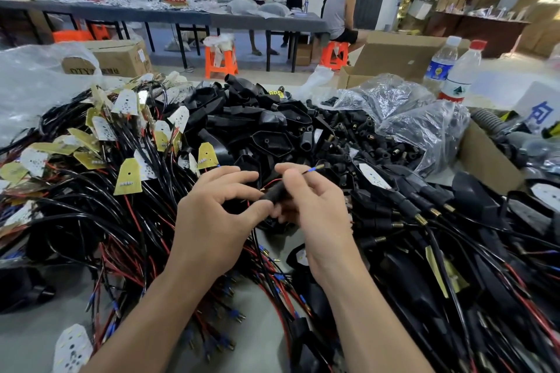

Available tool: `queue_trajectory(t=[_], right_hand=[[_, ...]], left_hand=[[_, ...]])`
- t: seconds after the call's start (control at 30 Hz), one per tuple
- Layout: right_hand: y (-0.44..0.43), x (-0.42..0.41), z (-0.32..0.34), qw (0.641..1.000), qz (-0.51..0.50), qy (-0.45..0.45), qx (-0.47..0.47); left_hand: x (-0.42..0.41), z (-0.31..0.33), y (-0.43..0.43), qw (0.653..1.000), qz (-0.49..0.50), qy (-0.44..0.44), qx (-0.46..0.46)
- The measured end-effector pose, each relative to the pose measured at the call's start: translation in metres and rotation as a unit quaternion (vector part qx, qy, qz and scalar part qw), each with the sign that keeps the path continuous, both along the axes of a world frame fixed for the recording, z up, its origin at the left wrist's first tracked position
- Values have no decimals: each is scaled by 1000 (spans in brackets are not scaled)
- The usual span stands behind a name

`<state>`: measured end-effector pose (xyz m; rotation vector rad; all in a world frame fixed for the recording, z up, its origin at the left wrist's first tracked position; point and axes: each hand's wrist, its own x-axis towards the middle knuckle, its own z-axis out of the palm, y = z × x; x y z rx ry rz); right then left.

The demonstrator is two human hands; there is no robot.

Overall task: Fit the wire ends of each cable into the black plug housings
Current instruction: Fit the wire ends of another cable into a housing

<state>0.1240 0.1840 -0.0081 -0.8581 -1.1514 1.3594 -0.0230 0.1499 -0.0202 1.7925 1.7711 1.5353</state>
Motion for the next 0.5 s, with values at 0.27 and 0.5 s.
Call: queue_trajectory(t=[0.27,0.5], right_hand=[[2,3,1,999,-18,46,1],[2,2,-1,1000,-11,18,11]], left_hand=[[-3,6,-2,985,116,-125,-11],[-2,5,7,944,90,-309,-79]])
